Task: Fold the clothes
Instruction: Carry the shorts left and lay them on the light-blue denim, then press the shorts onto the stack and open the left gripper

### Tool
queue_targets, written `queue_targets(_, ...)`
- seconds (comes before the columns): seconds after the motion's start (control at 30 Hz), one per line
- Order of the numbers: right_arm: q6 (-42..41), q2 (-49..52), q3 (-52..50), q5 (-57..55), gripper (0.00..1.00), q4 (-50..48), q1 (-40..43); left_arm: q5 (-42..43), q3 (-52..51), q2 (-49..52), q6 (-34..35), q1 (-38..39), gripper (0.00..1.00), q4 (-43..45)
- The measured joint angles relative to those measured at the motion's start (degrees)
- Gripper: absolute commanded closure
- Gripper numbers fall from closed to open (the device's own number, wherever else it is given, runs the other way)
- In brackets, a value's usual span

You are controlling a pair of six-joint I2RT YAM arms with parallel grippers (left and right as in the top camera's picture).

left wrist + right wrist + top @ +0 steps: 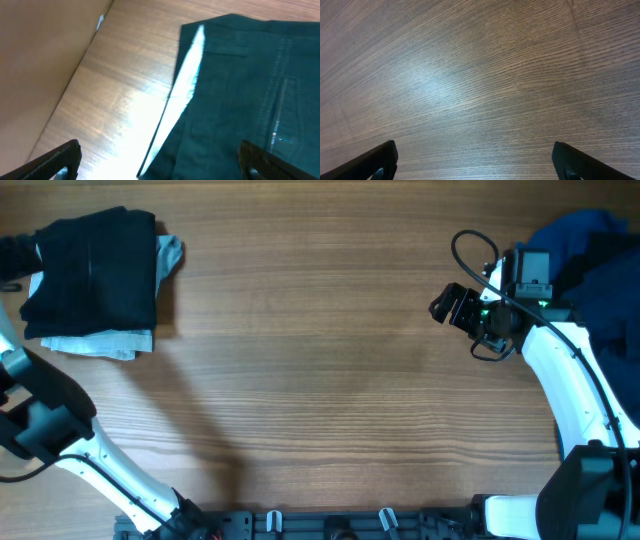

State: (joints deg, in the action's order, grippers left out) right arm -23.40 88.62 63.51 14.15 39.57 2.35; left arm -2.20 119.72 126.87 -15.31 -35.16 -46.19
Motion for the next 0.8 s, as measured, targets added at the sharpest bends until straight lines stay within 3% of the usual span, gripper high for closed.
queue_targets(0.03, 0.0, 0.0, 0.0, 0.0, 0.0, 0.0, 0.0, 0.55, 0.0, 0.0, 1.75, -0.39, 0.12, -0.79)
queue_targets(0.1, 0.0, 0.0, 0.0, 0.0, 0.0, 0.0, 0.0, 3.52, 0.0, -0.02, 5.4, -0.59, 0.7, -2.45)
queue_targets(0.13, 0.0, 0.0, 0.0, 0.0, 0.0, 0.0, 0.0, 6.03, 0.0, -0.07, 7.13, -0.59, 0.89, -3.8)
queue_targets(0.17, 0.0, 0.0, 0.0, 0.0, 0.0, 0.0, 0.0, 9.29, 0.0, -0.07, 8.83, -0.59, 0.96, -5.2)
queue_targets(0.3, 0.0, 0.0, 0.0, 0.0, 0.0, -0.02, 0.0, 27.1, 0.0, -0.44, 14.67, -0.35, 0.96, -13.11)
queue_targets(0.4, 0.0, 0.0, 0.0, 0.0, 0.0, 0.0, 0.0, 33.4, 0.0, -0.46, 17.84, 1.03, 0.96, -16.92)
queue_targets(0.8, 0.0, 0.0, 0.0, 0.0, 0.0, -0.02, 0.0, 36.2, -0.46, 0.11, 19.28, 5.27, 0.96, -25.9)
